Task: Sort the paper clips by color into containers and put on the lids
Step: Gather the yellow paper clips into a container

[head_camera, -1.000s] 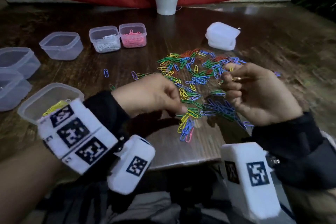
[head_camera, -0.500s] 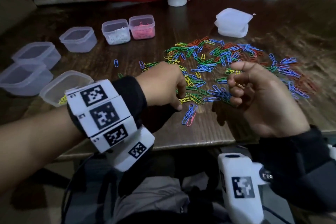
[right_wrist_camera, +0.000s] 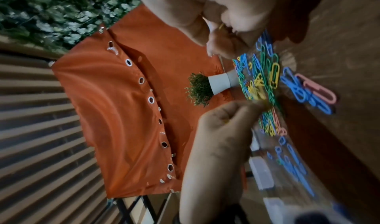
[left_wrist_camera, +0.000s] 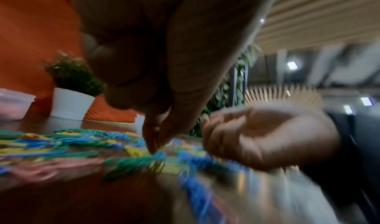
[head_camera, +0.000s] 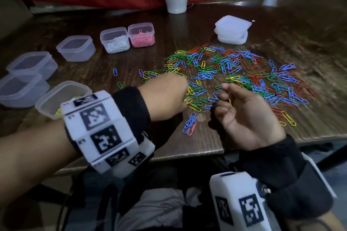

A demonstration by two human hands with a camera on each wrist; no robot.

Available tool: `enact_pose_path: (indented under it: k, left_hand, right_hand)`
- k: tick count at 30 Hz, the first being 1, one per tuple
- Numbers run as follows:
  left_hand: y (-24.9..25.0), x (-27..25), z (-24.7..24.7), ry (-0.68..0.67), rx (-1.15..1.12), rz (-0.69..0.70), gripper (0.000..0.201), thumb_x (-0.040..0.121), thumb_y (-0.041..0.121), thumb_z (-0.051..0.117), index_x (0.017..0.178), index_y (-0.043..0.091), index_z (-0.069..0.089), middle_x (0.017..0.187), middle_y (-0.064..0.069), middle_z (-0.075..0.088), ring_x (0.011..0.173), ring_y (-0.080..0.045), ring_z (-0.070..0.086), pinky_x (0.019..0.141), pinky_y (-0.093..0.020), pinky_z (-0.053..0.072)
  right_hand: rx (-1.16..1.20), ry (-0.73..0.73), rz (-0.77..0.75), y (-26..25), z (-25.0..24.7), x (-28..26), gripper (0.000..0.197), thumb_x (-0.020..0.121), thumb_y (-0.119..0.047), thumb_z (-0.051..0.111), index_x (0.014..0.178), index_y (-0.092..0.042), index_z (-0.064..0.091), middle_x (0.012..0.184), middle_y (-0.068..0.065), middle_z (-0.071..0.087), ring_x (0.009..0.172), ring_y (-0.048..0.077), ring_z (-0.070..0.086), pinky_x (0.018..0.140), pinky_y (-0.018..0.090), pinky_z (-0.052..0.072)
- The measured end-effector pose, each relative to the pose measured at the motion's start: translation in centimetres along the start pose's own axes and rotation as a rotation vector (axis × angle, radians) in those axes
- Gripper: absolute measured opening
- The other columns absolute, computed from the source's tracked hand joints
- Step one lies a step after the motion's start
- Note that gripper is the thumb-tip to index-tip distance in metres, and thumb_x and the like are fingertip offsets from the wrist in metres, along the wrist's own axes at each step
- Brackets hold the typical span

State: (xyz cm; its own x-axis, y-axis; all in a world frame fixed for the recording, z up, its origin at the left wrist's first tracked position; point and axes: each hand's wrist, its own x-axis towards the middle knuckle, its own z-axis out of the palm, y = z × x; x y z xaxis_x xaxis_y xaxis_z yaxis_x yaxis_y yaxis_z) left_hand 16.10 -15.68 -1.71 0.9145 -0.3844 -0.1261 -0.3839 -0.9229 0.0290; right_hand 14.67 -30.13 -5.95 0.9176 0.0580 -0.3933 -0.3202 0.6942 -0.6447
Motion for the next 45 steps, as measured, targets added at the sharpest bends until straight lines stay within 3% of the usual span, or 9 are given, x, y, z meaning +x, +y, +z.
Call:
enact_pose_path:
  k: [6, 10, 14, 19, 23, 31, 37, 42, 45]
  left_hand:
    - [2.2, 1.3, -1.5, 0.168, -0.299, 0.098, 0.016, 0.081, 0.025, 0.065, 0.078, 0.012, 0.074, 0.053, 0.001, 0.057, 0.052, -0.004, 0.051, 0.053, -0.012, 0.035]
    - [2.6, 1.5, -1.5, 0.131, -0.373, 0.163, 0.022, 0.077, 0.036, 0.071, 0.083, 0.016, 0.077, 0.075, -0.002, 0.072, 0.060, -0.008, 0.056, 0.057, -0.021, 0.037]
    - [0.4, 1.7, -2.6, 0.117, -0.625, 0.128, 0.014, 0.075, 0.021, 0.075, 0.082, 0.010, 0.071, 0.035, 0.013, 0.045, 0.034, -0.002, 0.035, 0.039, -0.011, 0.022]
    - [-0.4, 2.8, -0.4, -0.061, -0.059, 0.139, 0.017, 0.071, 0.029, 0.077, 0.085, 0.021, 0.073, 0.048, 0.010, 0.042, 0.051, -0.004, 0.038, 0.056, -0.023, 0.029]
    - [-0.5, 3.5, -0.1, -0.097, -0.010, 0.153, 0.016, 0.075, 0.030, 0.074, 0.085, 0.017, 0.073, 0.054, 0.014, 0.041, 0.052, -0.002, 0.037, 0.060, -0.024, 0.027]
    - [-1.6, 3.2, -2.2, -0.005, -0.149, 0.065, 0.013, 0.080, 0.024, 0.072, 0.088, 0.016, 0.076, 0.054, 0.019, 0.050, 0.051, 0.009, 0.048, 0.050, -0.002, 0.030]
    - [0.2, 2.4, -3.1, 0.034, -0.560, 0.052, 0.017, 0.078, 0.019, 0.072, 0.066, 0.008, 0.069, 0.038, 0.006, 0.051, 0.033, 0.000, 0.042, 0.040, -0.008, 0.029]
    - [4.9, 3.4, -3.2, 0.103, -0.432, 0.152, 0.020, 0.073, 0.028, 0.075, 0.059, 0.017, 0.065, 0.048, 0.005, 0.058, 0.040, 0.004, 0.044, 0.041, -0.009, 0.030]
    - [6.9, 4.4, -3.6, 0.100, -0.573, 0.217, 0.018, 0.073, 0.030, 0.077, 0.068, 0.016, 0.067, 0.036, 0.008, 0.050, 0.033, 0.001, 0.039, 0.036, -0.007, 0.026]
  right_hand:
    - [0.258, -0.075, 0.136, 0.9, 1.5, 0.3, 0.049, 0.098, -0.038, 0.030, 0.080, -0.003, 0.058, 0.074, 0.009, 0.058, 0.066, 0.018, 0.056, 0.072, 0.027, 0.045]
    - [0.371, -0.089, 0.142, 0.6, 1.8, 0.6, 0.034, 0.100, -0.036, 0.028, 0.096, -0.008, 0.047, 0.080, 0.009, 0.053, 0.072, 0.018, 0.054, 0.060, 0.025, 0.051]
    - [0.321, -0.023, 0.059, -1.1, 0.9, 0.5, 0.039, 0.101, -0.028, 0.028, 0.079, -0.004, 0.050, 0.064, 0.009, 0.057, 0.059, 0.016, 0.056, 0.054, 0.024, 0.052]
    - [0.349, 0.056, -0.049, -2.9, -0.9, 0.4, 0.035, 0.099, -0.024, 0.032, 0.074, -0.007, 0.051, 0.052, 0.003, 0.056, 0.048, 0.011, 0.058, 0.056, 0.020, 0.052]
    - [0.365, 0.054, -0.094, -3.8, -1.8, 0.1, 0.035, 0.098, -0.025, 0.033, 0.075, -0.007, 0.052, 0.052, 0.002, 0.056, 0.046, 0.011, 0.058, 0.057, 0.020, 0.052]
    - [0.328, -0.019, -0.034, -2.7, -1.6, 0.6, 0.037, 0.099, -0.026, 0.032, 0.079, -0.004, 0.055, 0.061, 0.007, 0.066, 0.055, 0.013, 0.066, 0.056, 0.023, 0.055]
    - [0.288, -0.071, 0.030, -0.8, 0.3, 0.6, 0.040, 0.099, -0.033, 0.030, 0.087, -0.004, 0.054, 0.069, 0.009, 0.064, 0.059, 0.015, 0.063, 0.056, 0.021, 0.052]
    - [0.525, -0.108, -0.047, -0.2, 0.9, -0.3, 0.028, 0.100, -0.026, 0.030, 0.111, -0.009, 0.050, 0.077, 0.008, 0.051, 0.067, 0.013, 0.053, 0.070, 0.021, 0.047]
    - [0.512, -0.036, -0.138, -2.8, -2.3, -0.8, 0.032, 0.099, -0.020, 0.028, 0.085, -0.004, 0.053, 0.060, 0.005, 0.056, 0.053, 0.012, 0.056, 0.059, 0.020, 0.048]
